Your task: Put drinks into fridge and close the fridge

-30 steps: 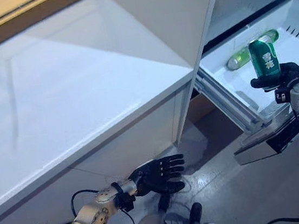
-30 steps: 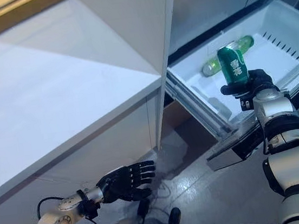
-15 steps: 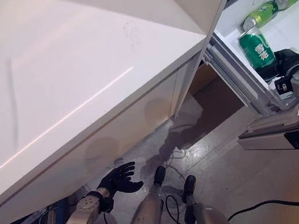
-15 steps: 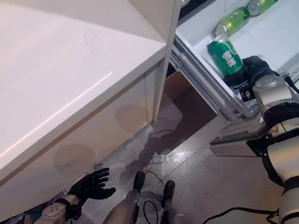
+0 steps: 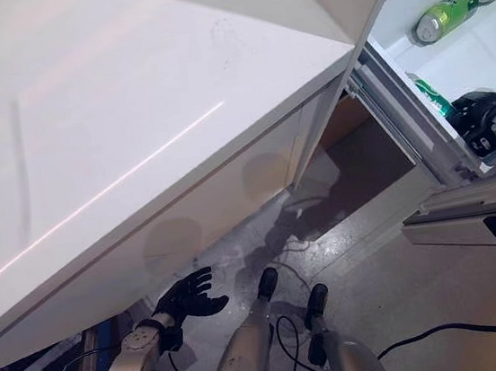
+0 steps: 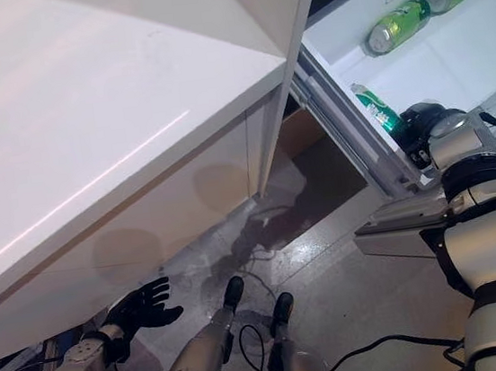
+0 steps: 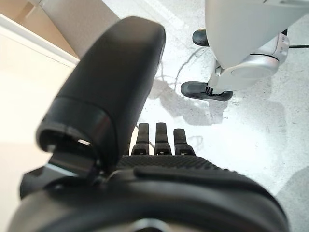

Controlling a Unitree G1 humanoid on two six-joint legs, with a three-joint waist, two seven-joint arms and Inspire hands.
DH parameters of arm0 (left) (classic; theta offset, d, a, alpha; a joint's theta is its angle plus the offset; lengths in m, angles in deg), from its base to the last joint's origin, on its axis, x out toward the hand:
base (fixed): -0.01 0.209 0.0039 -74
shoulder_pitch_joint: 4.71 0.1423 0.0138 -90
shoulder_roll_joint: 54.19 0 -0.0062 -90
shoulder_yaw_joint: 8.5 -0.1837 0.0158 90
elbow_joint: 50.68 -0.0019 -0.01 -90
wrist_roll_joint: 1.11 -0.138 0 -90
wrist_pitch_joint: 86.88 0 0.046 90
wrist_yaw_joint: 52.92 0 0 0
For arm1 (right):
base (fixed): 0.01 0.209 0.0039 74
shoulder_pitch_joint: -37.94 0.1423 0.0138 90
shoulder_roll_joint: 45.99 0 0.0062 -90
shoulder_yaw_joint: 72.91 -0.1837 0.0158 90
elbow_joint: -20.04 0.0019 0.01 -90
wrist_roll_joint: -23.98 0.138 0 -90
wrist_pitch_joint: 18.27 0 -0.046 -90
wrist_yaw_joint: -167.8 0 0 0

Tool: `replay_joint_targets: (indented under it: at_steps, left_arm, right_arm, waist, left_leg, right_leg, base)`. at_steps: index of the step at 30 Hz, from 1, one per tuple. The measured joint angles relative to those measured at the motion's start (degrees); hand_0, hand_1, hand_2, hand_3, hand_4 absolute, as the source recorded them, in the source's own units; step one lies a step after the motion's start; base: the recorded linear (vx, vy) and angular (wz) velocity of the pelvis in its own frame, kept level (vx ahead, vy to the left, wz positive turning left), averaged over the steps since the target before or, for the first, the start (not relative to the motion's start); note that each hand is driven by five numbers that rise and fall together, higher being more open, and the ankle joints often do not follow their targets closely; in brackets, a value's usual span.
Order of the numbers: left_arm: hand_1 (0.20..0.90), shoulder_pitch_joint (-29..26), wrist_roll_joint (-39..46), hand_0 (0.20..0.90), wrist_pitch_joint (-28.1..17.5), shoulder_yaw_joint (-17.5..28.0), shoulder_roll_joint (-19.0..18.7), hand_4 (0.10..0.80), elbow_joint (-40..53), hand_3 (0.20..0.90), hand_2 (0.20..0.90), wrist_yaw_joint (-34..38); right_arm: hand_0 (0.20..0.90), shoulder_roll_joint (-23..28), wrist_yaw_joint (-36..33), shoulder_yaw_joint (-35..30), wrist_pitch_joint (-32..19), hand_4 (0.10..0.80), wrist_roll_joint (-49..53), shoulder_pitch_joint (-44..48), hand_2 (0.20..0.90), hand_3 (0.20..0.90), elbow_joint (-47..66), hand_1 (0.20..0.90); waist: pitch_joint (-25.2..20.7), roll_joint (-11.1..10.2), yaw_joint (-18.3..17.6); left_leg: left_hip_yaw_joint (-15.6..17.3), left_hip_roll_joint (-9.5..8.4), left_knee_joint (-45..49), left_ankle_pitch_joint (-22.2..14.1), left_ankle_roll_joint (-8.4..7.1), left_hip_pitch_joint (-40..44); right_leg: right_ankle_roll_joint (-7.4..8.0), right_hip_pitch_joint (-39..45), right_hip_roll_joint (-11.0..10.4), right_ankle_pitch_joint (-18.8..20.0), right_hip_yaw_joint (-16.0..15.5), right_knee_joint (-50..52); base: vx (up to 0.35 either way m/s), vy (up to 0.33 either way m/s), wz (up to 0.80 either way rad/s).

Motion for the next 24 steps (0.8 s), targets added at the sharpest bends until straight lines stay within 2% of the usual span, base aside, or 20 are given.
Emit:
replay_joint_targets:
  at_steps: [9, 13, 20, 24]
  left_arm:
    - [0.9, -0.2, -0.7, 0.9, 0.1, 0.0, 0.0, 0.8, 0.2, 0.9, 0.9, -0.5]
    - [0.9, -0.1, -1.5, 0.9, 0.9, 0.7, 0.2, 0.8, 0.1, 0.9, 0.9, -0.5]
    - [0.9, 1.2, -3.8, 0.9, 1.7, 4.3, 0.8, 0.8, -1.1, 0.9, 0.9, 0.1]
    - [0.9, 3.2, -5.7, 0.9, 2.7, 7.5, 1.0, 0.8, -2.3, 0.9, 0.9, 0.2]
  right_arm:
    - [0.9, 0.1, 2.8, 0.0, 0.0, 0.8, 0.6, 1.6, 0.9, 0.9, -0.9, 0.9]
    - [0.9, 0.8, 1.3, -0.7, -0.1, 0.8, 6.2, 1.5, 0.9, 0.9, -0.2, 0.9]
    - [0.9, 5.0, -2.0, -4.2, -2.9, 0.8, 13.4, 1.4, 0.9, 0.9, 10.1, 0.9]
    - [0.9, 7.5, -4.7, -6.3, -3.2, 0.8, 17.2, 1.0, 0.9, 0.9, 17.3, 0.9]
  waist:
    - [0.0, 0.0, -0.3]
    - [0.0, 0.0, -0.4]
    - [0.0, -0.8, -1.9]
    - [-0.9, -2.4, -3.6]
  left_leg:
    - [0.1, 0.05, 0.2, 0.0, 0.0, 0.2]
    - [0.6, 0.12, 0.4, 0.0, 0.01, 0.6]
    - [2.6, 0.51, -0.6, 0.0, 0.0, 5.1]
    - [4.2, 0.78, -1.3, 0.0, 0.04, 7.1]
  right_leg:
    - [-0.1, 0.2, 0.0, 0.1, 0.0, 0.0]
    - [-0.17, 0.5, 0.1, 0.3, 0.3, 0.0]
    - [-0.13, 4.2, 0.2, 0.7, 1.9, -0.2]
    - [-0.19, 5.2, 0.2, 0.7, 3.5, -0.2]
  base:
    - [0.0, 0.0, 0.0]
    - [0.001, 0.002, -0.05]
    - [0.016, 0.004, -0.12]
    - [0.031, 0.007, -0.19]
